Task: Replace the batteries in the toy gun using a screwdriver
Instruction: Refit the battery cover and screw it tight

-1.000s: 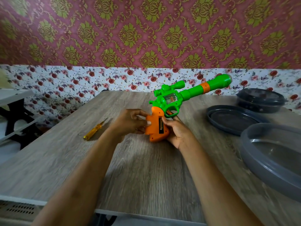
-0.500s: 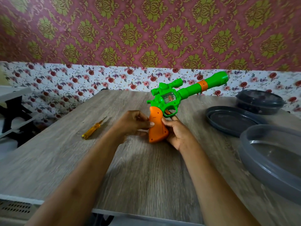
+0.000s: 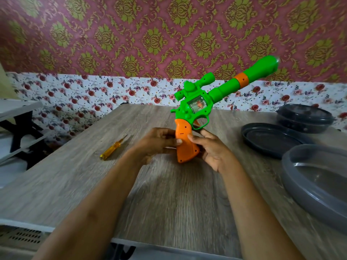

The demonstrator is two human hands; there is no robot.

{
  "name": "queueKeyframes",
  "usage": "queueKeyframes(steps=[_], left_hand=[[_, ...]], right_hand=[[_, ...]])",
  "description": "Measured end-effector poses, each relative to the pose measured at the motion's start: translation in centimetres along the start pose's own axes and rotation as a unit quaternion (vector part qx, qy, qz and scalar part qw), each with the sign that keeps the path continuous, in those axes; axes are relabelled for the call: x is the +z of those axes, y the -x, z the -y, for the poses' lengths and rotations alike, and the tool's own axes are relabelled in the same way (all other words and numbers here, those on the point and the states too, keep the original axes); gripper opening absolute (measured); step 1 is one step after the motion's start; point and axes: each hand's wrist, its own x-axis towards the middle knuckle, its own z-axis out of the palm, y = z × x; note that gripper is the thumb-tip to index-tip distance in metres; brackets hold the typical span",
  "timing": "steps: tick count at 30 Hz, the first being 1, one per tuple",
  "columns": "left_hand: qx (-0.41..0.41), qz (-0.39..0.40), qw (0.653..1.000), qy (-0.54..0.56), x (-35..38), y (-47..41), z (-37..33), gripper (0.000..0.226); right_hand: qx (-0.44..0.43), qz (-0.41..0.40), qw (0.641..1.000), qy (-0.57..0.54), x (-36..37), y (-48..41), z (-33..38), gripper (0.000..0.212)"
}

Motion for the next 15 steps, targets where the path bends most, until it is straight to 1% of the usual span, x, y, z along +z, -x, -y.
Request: queueKeyframes(steps=[2, 5, 7, 8, 10, 12, 13, 14, 15], left_hand=[[0.005, 0.0, 1.0, 0.006, -0.1, 0.0, -0.2, 0.018], [0.0, 0.008, 1.0, -0.004, -0.1, -0.1, -0.2, 0.02], [-0.004, 0.008, 1.0, -0.015, -0.4, -0.3, -0.2, 0.025], [0.006, -0.008, 1.0, -0.014, -0.8, -0.4, -0.2, 0.027], [0.047, -0.076, 0.996, 0.02, -2.3, -0.6, -0.3, 0.024], [0.083, -0.155, 0.983, 0.051, -4.2, -1.0, 0.0, 0.022], [0.091, -0.186, 0.978, 0.033, -4.9, -1.1, 0.4, 0.023], [0.092, -0.217, 0.972, -0.022, -5.3, -1.4, 0.8, 0.023], [0.089, -0.243, 0.959, -0.116, -5.6, -1.9, 1.4, 0.022]], right_hand=[[-0.001, 0.019, 0.999, 0.035, -0.1, 0.1, 0.0, 0.049], [-0.004, 0.003, 0.996, 0.086, -0.4, 0.2, 0.1, 0.059], [-0.007, -0.012, 0.995, 0.096, -0.3, 0.3, 0.1, 0.056], [-0.007, -0.017, 0.995, 0.095, -0.3, 0.3, 0.0, 0.053], [-0.002, -0.032, 0.996, 0.088, -0.2, 0.2, 0.0, 0.052], [0.006, -0.044, 0.995, 0.085, -0.3, 0.1, -0.1, 0.056], [0.006, -0.043, 0.995, 0.085, -0.2, 0.2, 0.0, 0.051], [0.004, -0.039, 0.996, 0.085, 0.0, 0.4, 0.1, 0.042], [0.002, -0.036, 0.996, 0.085, 0.1, 0.5, 0.1, 0.036]])
